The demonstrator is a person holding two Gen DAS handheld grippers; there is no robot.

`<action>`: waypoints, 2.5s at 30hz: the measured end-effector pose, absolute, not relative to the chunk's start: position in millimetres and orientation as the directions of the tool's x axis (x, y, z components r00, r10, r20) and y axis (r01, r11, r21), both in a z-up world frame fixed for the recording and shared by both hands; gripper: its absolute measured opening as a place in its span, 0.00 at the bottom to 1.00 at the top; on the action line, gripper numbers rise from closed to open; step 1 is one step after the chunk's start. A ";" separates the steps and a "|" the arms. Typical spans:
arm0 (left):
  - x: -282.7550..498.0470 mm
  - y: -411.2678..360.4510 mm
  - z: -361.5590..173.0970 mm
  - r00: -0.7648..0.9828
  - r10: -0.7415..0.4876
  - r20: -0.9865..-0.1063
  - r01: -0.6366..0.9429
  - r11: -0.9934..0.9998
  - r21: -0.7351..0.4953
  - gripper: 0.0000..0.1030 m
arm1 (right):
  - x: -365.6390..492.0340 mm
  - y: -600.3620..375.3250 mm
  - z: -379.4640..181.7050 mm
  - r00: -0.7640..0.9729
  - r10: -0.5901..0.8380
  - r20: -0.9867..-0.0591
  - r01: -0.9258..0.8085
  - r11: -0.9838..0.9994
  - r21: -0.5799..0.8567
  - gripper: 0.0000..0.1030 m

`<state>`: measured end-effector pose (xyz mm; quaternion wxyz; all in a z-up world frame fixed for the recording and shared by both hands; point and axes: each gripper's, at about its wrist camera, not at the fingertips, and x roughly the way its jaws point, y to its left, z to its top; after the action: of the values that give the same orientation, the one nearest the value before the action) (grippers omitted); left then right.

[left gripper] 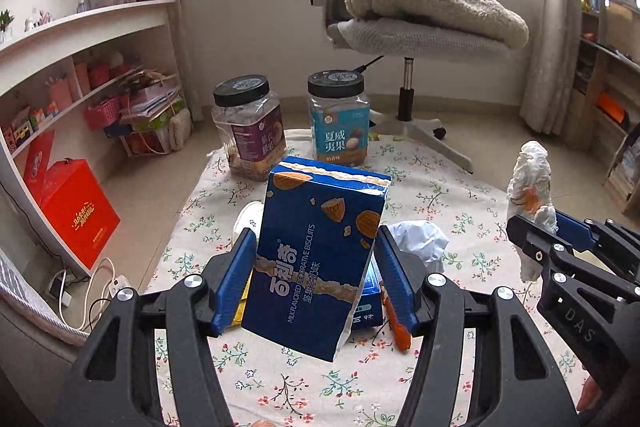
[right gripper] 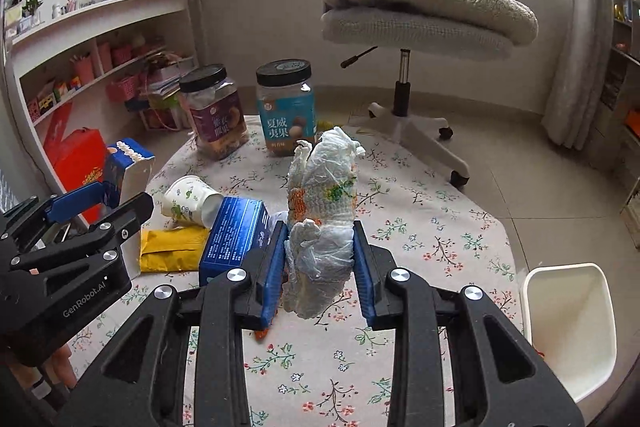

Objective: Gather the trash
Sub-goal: 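Lift the tissue and biscuit box and carry both toward the white bin, then drop the tissue into the bin with right tool while left tool releases the box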

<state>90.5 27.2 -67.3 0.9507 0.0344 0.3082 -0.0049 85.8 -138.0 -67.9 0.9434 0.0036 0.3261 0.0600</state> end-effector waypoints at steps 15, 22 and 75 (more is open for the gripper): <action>80.7 -15.0 -49.9 0.864 -0.020 -0.502 0.048 0.998 0.044 0.58 | 60.5 -192.1 -46.2 0.843 -0.012 -0.537 0.051 0.997 0.059 0.29; 77.8 -44.0 -51.0 0.863 -0.067 -0.502 0.102 0.994 0.043 0.58 | 44.5 -240.3 -36.9 0.847 -0.118 -0.518 0.185 0.980 0.079 0.29; 26.0 -345.1 -76.1 0.560 -0.492 -0.667 0.619 0.783 -0.057 0.62 | -93.1 -491.1 -19.6 0.657 -0.591 -0.467 0.749 0.579 0.321 0.93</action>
<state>26.0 -345.1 -76.1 0.8784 0.0920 0.3464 -0.3161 -93.1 -491.1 -19.6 0.8747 0.2522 0.1566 -0.3831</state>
